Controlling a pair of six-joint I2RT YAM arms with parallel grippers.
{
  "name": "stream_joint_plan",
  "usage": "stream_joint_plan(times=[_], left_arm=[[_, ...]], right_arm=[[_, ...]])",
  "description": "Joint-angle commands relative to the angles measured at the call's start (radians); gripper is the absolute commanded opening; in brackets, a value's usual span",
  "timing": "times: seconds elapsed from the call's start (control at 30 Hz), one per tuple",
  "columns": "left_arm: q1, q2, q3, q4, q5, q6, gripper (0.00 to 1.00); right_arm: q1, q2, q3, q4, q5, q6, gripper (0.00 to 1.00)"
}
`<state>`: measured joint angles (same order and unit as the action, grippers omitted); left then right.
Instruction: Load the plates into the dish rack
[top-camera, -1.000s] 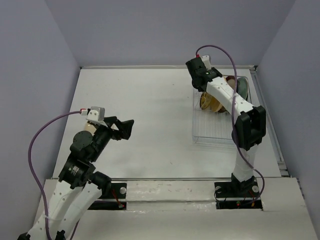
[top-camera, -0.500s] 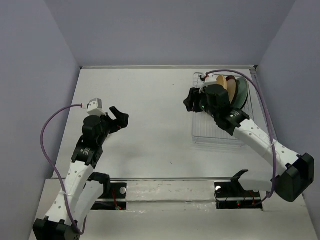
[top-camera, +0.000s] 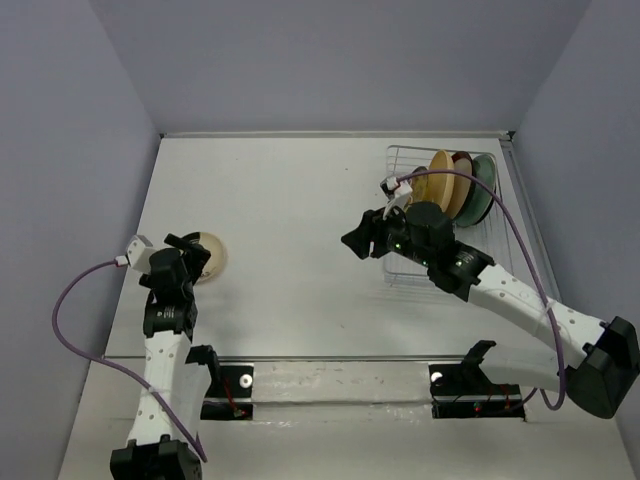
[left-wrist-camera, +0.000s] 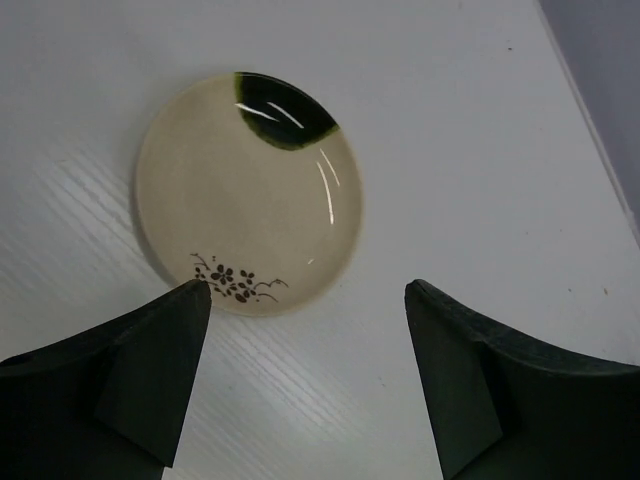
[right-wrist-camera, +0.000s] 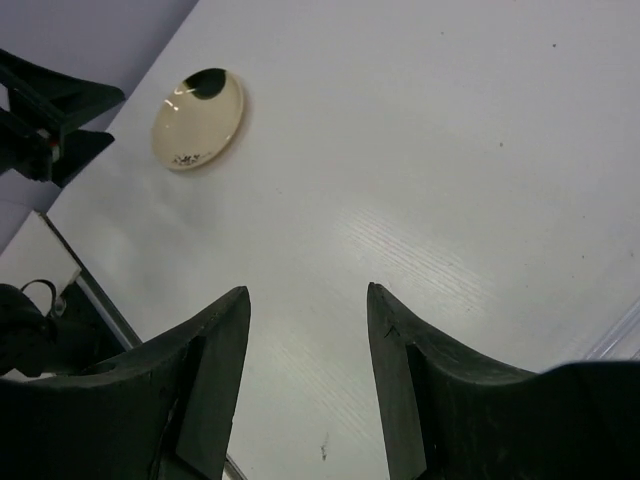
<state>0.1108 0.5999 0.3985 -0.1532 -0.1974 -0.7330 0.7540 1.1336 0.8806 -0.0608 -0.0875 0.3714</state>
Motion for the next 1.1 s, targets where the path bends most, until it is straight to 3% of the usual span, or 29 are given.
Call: stream_joint_plan(times=[0.0,0.13,0.37,0.47,0.57,0.6,0.7,0.73,0.77,0.97,1.07], left_arm=[[0.064,0.099,-0.053,0.050,-0.065,-0.089,0.90],[0.139,0.173,-0.087,0.119,-0.004,-0.141,0.90],[0.151,0.335,-0.131,0.250,0.015,-0.213,0.92],[0.171,0.429,-0.173,0.383,0.044,-0.233,0.85],[0.190,0.581,-0.187,0.518,0.122,-0.244,0.71],[0.191,0.648,-0.190,0.567,0.139,-0.255,0.54],[0.208,0.712,-0.193,0.621,0.193,-0.255,0.24],[0.211,0.707,-0.194,0.638,0.193,-0.253,0.10],[0.211,0.701,-0.199,0.647,0.193,-0.250,0.06],[0.210,0.569,-0.247,0.698,0.286,-0.215,0.06],[0.198,0.459,-0.271,0.721,0.363,-0.213,0.06]], right_arm=[[0.001,-0.058,-0.008,0.099,-0.058,0.024,0.56],[0.001,-0.112,-0.002,0.092,-0.080,0.037,0.56],[0.001,-0.123,0.004,0.072,-0.080,0.027,0.56],[0.001,-0.124,0.008,0.069,-0.083,0.031,0.56],[0.001,-0.126,0.008,0.067,-0.086,0.029,0.56],[0.001,-0.126,0.006,0.067,-0.081,0.026,0.56],[0.001,-0.123,0.008,0.064,-0.063,0.021,0.56],[0.001,-0.121,0.008,0.064,-0.060,0.018,0.56],[0.001,-0.118,0.006,0.064,-0.058,0.018,0.56],[0.001,-0.078,0.015,0.064,-0.052,0.015,0.58],[0.001,-0.046,0.032,0.064,-0.050,0.008,0.68]])
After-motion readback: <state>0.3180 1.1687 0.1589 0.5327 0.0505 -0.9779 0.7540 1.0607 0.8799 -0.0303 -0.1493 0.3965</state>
